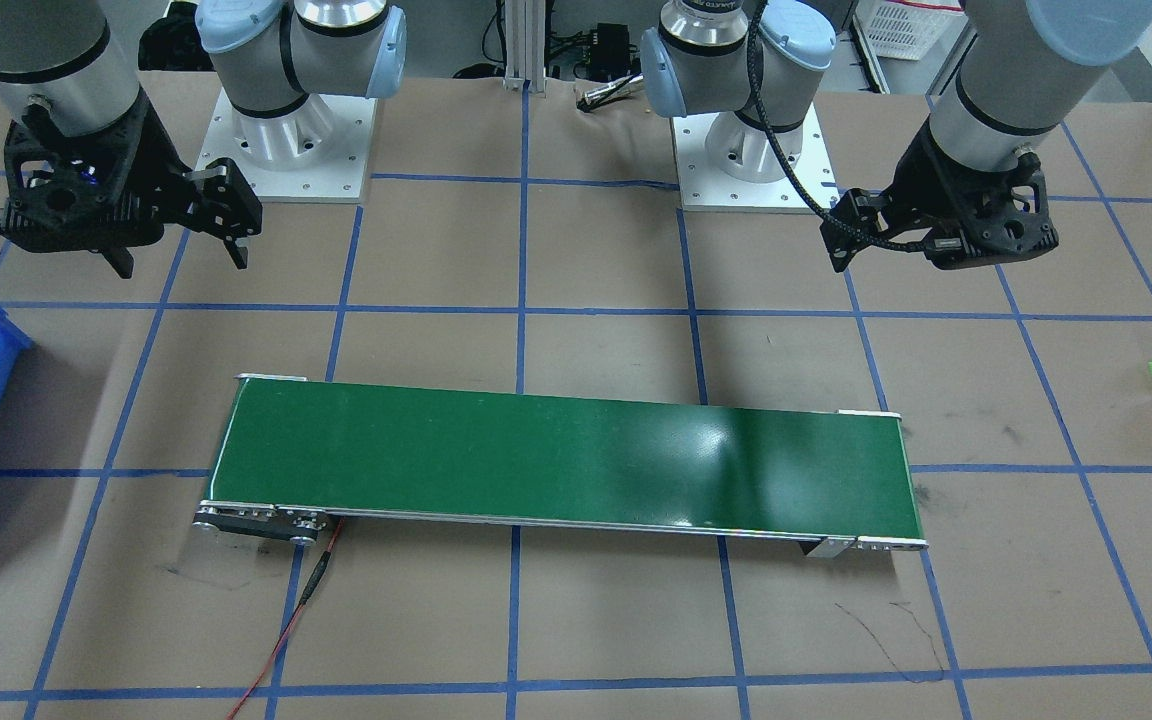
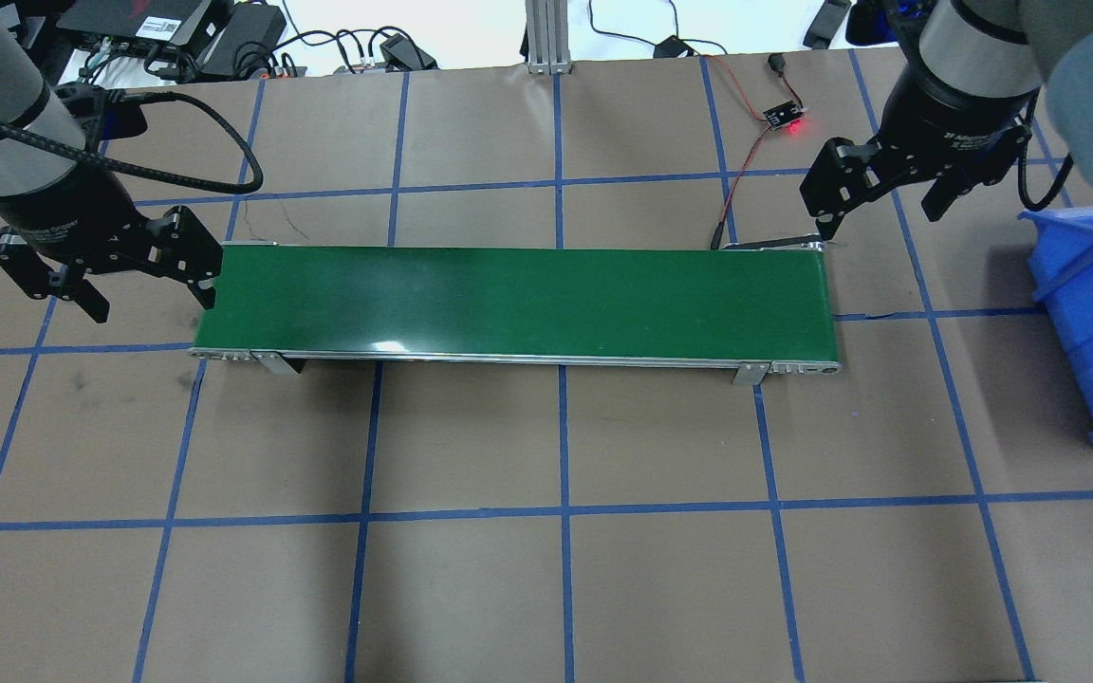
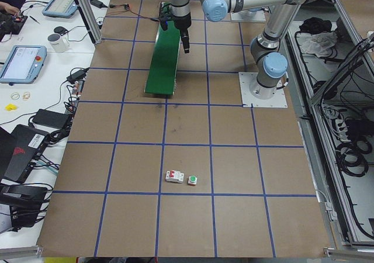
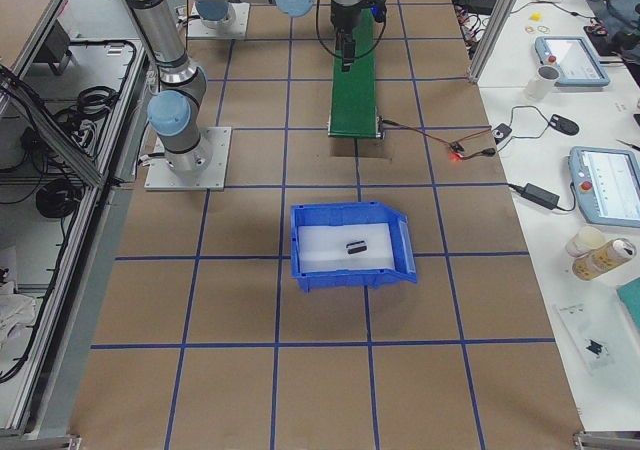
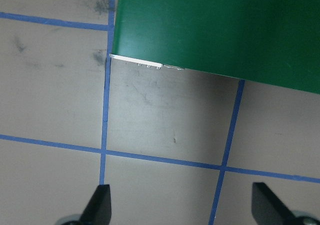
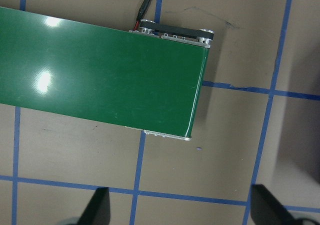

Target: Move capacitor from left to right

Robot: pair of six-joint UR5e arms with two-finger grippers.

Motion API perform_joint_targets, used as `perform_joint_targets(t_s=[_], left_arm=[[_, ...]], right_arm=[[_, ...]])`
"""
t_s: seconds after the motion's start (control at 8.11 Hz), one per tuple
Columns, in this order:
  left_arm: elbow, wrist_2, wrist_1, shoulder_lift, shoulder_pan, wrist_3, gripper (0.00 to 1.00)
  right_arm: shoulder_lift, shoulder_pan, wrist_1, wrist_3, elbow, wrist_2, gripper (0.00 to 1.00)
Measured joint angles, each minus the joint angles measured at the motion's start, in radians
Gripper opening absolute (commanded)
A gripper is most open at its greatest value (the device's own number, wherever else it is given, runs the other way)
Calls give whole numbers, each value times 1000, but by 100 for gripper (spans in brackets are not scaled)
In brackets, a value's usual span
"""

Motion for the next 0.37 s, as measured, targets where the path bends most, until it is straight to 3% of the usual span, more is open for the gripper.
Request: perform_joint_targets(t_s=[0.37], left_arm=[[-2,1,-13,5,1,5,100]], right_arm=[[-4,12,2,35,0,12,100]])
